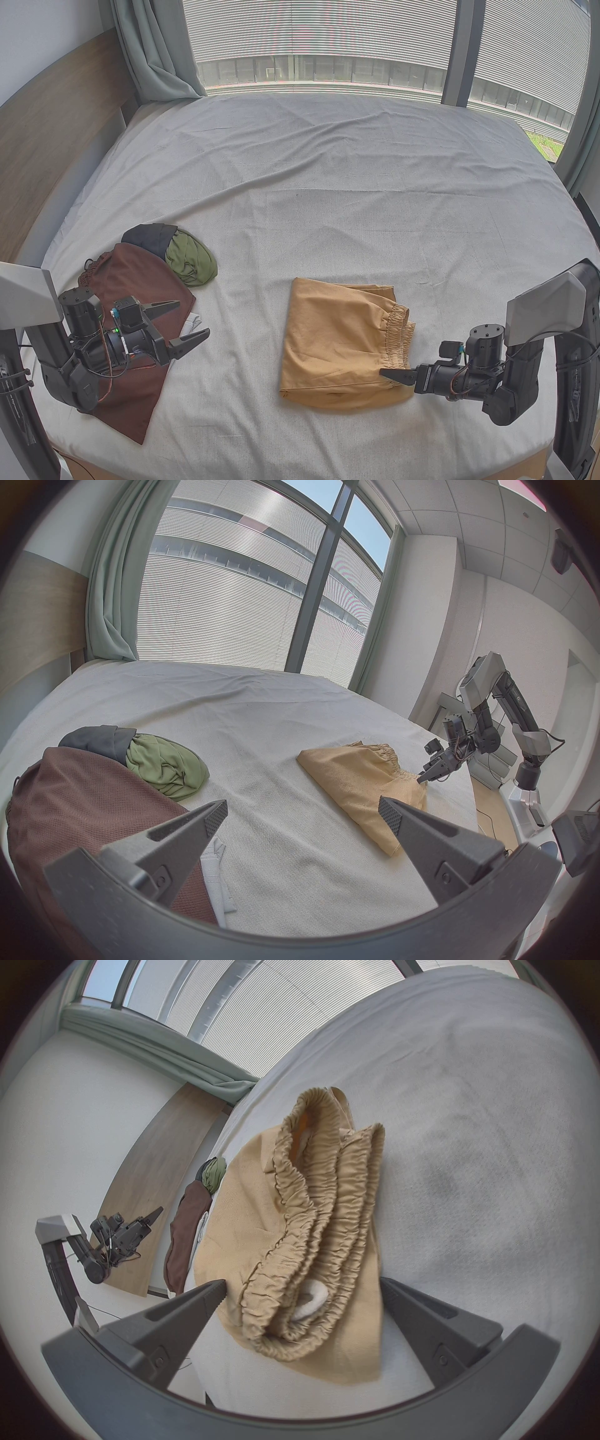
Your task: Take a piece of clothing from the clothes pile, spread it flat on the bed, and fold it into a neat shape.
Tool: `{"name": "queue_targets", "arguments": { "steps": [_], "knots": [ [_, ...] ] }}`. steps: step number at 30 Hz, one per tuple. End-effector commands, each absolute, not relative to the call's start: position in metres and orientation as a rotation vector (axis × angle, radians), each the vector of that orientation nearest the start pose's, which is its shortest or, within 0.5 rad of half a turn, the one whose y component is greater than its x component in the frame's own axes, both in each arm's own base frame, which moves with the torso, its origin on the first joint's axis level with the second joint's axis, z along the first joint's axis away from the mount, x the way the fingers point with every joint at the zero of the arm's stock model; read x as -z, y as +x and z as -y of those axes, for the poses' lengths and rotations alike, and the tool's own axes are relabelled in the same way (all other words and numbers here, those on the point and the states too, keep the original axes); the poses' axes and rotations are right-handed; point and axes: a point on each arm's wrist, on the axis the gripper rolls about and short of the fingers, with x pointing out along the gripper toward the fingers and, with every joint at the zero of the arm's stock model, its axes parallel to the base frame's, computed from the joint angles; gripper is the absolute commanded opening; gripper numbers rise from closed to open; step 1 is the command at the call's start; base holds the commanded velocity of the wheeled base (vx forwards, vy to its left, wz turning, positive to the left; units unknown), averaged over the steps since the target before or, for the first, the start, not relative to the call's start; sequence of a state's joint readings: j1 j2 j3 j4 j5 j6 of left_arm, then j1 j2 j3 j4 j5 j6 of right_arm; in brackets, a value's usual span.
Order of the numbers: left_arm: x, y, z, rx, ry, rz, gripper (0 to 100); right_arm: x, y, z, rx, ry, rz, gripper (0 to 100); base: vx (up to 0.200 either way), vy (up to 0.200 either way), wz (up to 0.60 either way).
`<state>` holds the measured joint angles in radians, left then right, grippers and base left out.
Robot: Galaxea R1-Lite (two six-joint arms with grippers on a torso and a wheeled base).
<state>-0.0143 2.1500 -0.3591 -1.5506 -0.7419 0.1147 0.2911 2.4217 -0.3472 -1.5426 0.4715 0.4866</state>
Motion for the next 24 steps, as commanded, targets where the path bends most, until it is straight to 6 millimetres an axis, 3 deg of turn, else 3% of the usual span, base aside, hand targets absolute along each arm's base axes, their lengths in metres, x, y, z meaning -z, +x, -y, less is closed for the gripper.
{"name": "queue_targets", "arguments": {
  "steps": [1,11,24],
  "knots": [
    [-0.04,0.293,0.02,0.766,0.018,-0.192,100,0.05,0.278,-0.104,-0.614,0.524,-0.747,100,0.0,0.0,0.0],
    [-0.041,0.295,0.018,0.759,0.021,-0.183,100,0.046,0.281,-0.129,-0.644,0.637,-0.772,100,0.0,0.0,0.0],
    [-0.042,0.295,0.018,0.759,0.022,-0.178,100,0.045,0.288,-0.131,-0.625,0.638,-0.739,100,0.0,0.0,0.0]
  ]
}}
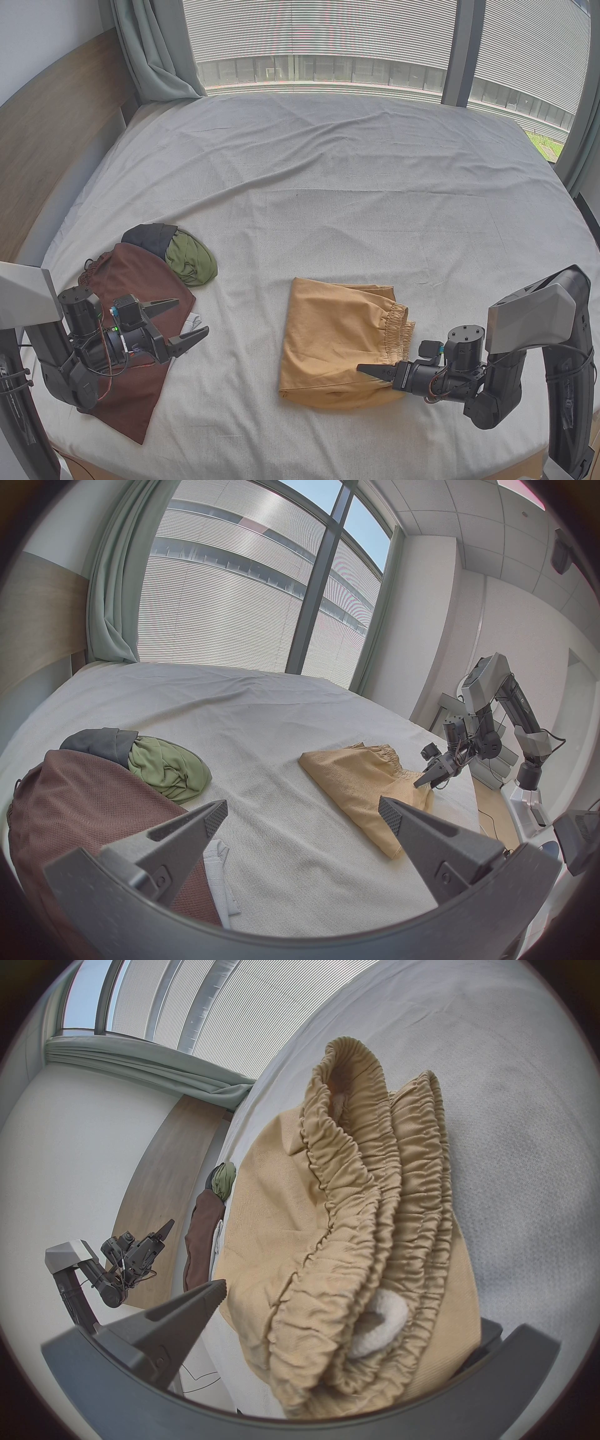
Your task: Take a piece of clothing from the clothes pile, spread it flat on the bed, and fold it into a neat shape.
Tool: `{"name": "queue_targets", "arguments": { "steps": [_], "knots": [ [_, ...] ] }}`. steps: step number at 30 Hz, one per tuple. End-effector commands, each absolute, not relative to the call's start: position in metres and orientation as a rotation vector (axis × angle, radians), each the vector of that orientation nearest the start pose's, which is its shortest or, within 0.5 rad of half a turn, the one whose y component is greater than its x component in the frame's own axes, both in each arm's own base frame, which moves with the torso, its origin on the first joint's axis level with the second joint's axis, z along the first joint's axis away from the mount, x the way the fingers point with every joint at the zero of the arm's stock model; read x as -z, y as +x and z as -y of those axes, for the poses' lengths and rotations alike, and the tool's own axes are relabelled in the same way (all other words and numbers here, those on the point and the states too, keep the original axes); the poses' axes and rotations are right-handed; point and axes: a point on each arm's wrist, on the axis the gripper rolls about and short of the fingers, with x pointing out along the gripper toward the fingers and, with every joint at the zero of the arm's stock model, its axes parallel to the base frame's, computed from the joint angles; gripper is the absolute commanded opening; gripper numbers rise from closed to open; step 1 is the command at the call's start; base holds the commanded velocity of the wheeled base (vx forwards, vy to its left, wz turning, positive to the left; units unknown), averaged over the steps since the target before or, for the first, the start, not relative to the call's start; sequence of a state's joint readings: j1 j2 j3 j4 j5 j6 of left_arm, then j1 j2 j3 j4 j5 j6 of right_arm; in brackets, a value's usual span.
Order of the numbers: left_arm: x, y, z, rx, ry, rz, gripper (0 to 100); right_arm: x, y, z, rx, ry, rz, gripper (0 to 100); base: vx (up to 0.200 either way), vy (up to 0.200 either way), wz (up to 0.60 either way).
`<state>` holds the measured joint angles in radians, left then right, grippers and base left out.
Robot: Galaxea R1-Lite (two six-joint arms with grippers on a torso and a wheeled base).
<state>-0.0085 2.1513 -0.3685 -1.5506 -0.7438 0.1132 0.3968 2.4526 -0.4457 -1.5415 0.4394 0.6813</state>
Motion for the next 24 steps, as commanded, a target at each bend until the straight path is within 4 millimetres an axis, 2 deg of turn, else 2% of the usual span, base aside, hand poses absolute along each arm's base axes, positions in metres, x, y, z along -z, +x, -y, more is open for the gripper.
{"name": "queue_targets", "arguments": {
  "steps": [1,24],
  "knots": [
    [-0.0428,0.2956,0.0175,0.759,0.023,-0.175,100,0.0449,0.2875,-0.1315,-0.627,0.638,-0.739,0,0.0,0.0,0.0],
    [-0.0435,0.2951,0.017,0.758,0.024,-0.174,100,0.0427,0.2914,-0.1311,-0.633,0.635,-0.72,0,0.0,0.0,0.0]
  ]
}}
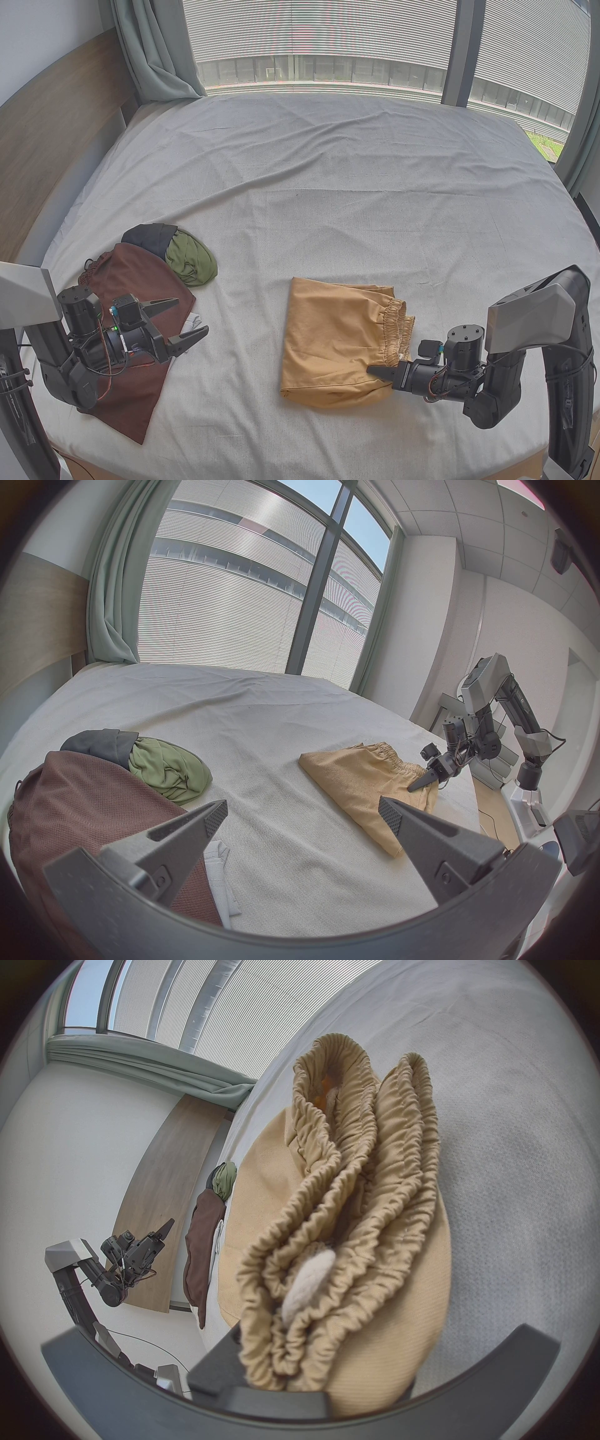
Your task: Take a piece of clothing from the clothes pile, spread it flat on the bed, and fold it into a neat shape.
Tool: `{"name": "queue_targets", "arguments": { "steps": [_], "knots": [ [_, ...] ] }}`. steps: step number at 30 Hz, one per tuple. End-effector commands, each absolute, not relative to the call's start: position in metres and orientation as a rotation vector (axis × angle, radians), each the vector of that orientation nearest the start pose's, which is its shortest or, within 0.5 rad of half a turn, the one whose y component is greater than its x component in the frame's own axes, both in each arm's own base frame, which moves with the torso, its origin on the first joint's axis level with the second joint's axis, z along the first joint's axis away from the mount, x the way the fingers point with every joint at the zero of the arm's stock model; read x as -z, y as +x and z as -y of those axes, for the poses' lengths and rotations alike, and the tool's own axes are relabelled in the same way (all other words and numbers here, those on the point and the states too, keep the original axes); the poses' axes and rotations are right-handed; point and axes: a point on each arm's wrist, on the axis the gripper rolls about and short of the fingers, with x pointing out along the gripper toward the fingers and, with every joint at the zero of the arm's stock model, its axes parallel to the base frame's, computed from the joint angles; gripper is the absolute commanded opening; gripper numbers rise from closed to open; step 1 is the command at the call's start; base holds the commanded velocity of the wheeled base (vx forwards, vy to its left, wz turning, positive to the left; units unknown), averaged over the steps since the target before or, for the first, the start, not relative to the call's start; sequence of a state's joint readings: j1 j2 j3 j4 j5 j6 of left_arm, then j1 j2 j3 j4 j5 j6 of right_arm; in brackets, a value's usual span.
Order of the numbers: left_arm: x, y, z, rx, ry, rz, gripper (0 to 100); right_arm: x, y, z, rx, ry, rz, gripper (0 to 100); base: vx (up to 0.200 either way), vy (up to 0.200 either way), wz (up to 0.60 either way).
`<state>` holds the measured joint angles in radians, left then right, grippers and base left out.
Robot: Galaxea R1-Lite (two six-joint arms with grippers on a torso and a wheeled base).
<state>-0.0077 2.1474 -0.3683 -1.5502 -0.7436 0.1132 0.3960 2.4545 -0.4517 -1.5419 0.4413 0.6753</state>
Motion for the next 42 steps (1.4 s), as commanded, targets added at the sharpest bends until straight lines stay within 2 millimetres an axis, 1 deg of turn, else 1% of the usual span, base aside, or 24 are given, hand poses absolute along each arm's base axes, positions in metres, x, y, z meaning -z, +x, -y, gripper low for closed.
{"name": "queue_targets", "arguments": {
  "steps": [1,12,16,17,19,22,26,32,36,40,42],
  "knots": [
    [-0.043,0.295,0.017,0.758,0.024,-0.174,100,0.042,0.292,-0.131,-0.635,0.635,-0.715,0,0.0,0.0,0.0],
    [-0.045,0.295,0.017,0.758,0.027,-0.169,100,0.02,0.295,-0.135,-0.679,0.635,-0.646,0,0.0,0.0,0.0],
    [-0.045,0.295,0.017,0.756,0.028,-0.166,100,0.005,0.295,-0.138,-0.703,0.634,-0.603,0,0.0,0.0,0.0],
    [-0.047,0.294,0.017,0.756,0.028,-0.162,100,-0.001,0.293,-0.141,-0.722,0.631,-0.588,0,0.0,0.0,0.0],
    [-0.048,0.293,0.017,0.757,0.027,-0.163,100,-0.007,0.292,-0.143,-0.734,0.63,-0.574,0,0.0,0.0,0.0],
    [-0.048,0.293,0.017,0.759,0.027,-0.163,100,-0.01,0.292,-0.144,-0.748,0.628,-0.568,0,0.0,0.0,0.0],
    [-0.048,0.293,0.017,0.759,0.027,-0.163,100,-0.022,0.294,-0.149,-0.779,0.624,-0.524,0,0.0,0.0,0.0],
    [-0.048,0.292,0.018,0.762,0.03,-0.163,100,-0.04,0.29,-0.154,-0.839,0.62,-0.481,0,0.0,0.0,0.0],
    [-0.048,0.292,0.019,0.765,0.032,-0.161,100,-0.047,0.288,-0.155,-0.857,0.618,-0.463,0,0.0,0.0,0.0],
    [-0.049,0.292,0.019,0.765,0.033,-0.158,100,-0.05,0.29,-0.156,-0.863,0.611,-0.447,0,0.0,0.0,0.0],
    [-0.05,0.292,0.019,0.765,0.034,-0.157,100,-0.055,0.29,-0.156,-0.873,0.6,-0.424,0,0.0,0.0,0.0]
  ]
}}
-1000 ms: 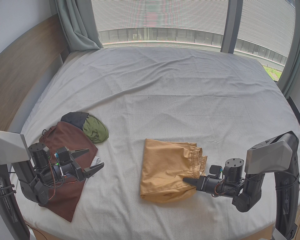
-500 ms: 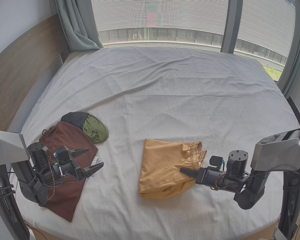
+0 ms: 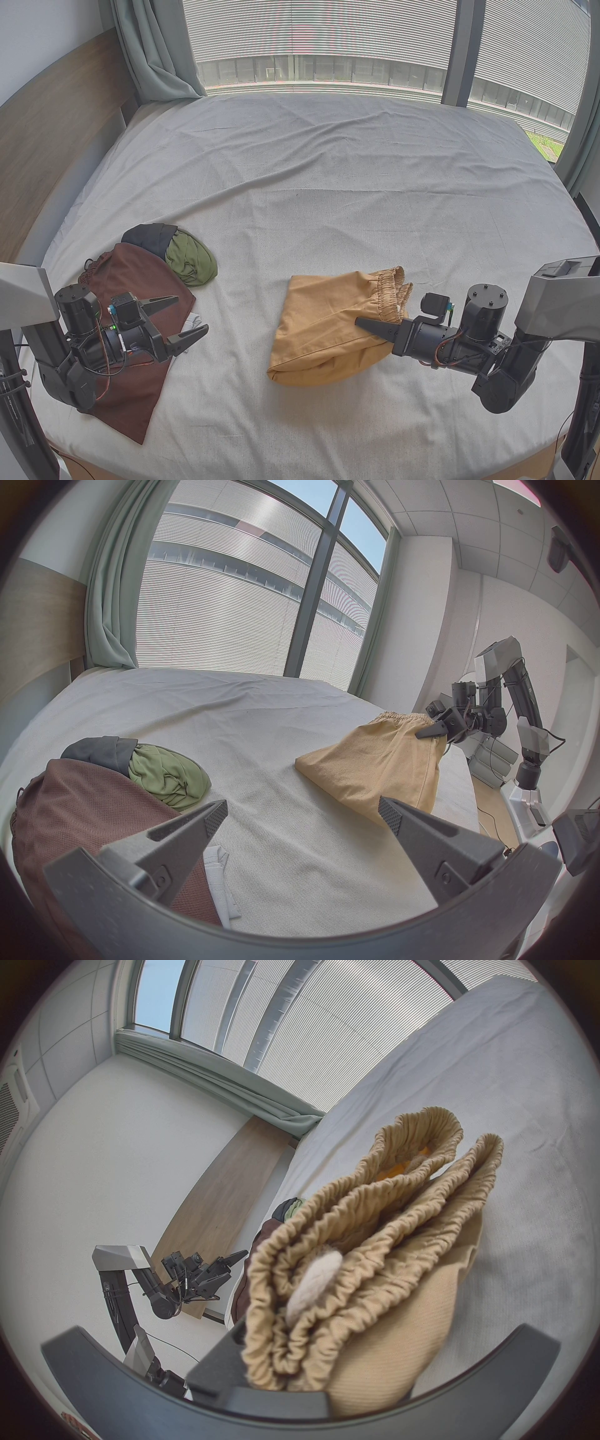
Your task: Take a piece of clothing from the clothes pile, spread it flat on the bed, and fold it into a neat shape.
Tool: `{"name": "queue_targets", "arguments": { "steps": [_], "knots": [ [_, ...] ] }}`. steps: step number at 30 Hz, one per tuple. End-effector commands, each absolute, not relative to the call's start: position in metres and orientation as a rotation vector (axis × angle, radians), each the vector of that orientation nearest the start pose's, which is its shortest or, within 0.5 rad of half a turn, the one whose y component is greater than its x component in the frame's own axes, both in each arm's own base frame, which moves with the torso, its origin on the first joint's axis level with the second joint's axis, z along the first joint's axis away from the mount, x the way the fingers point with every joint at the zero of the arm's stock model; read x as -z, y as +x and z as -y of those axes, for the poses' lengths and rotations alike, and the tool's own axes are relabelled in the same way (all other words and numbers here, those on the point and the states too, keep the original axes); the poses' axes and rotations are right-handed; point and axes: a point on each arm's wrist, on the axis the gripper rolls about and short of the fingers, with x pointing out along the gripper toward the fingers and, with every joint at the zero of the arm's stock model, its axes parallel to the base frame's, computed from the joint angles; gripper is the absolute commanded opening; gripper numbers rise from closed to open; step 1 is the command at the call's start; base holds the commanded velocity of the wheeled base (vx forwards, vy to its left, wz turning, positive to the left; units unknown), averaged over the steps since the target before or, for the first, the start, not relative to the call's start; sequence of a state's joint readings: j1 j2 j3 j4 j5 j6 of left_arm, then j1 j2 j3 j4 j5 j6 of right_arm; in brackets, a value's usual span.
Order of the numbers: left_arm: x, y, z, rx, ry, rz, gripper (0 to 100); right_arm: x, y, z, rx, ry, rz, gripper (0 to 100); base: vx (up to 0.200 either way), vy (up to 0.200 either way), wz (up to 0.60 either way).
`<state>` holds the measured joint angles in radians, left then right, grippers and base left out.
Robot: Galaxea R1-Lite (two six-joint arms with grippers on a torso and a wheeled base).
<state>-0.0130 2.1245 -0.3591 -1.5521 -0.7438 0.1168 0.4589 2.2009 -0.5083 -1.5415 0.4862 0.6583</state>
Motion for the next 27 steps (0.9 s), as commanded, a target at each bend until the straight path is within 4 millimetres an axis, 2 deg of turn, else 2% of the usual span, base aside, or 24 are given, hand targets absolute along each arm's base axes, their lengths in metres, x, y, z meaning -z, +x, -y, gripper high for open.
{"name": "queue_targets", "arguments": {
  "steps": [1,9,27],
  "knots": [
    [-0.05,0.292,0.019,0.765,0.034,-0.157,100,-0.057,0.29,-0.156,-0.878,0.597,-0.415,0,0.0,0.0,0.0],
    [-0.05,0.292,0.019,0.765,0.032,-0.157,100,-0.075,0.293,-0.161,-0.925,0.593,-0.346,0,0.0,0.0,0.0],
    [-0.05,0.292,0.019,0.767,0.034,-0.157,100,-0.106,0.322,-0.171,-1.014,0.583,-0.193,0,0.0,0.0,0.0]
  ]
}}
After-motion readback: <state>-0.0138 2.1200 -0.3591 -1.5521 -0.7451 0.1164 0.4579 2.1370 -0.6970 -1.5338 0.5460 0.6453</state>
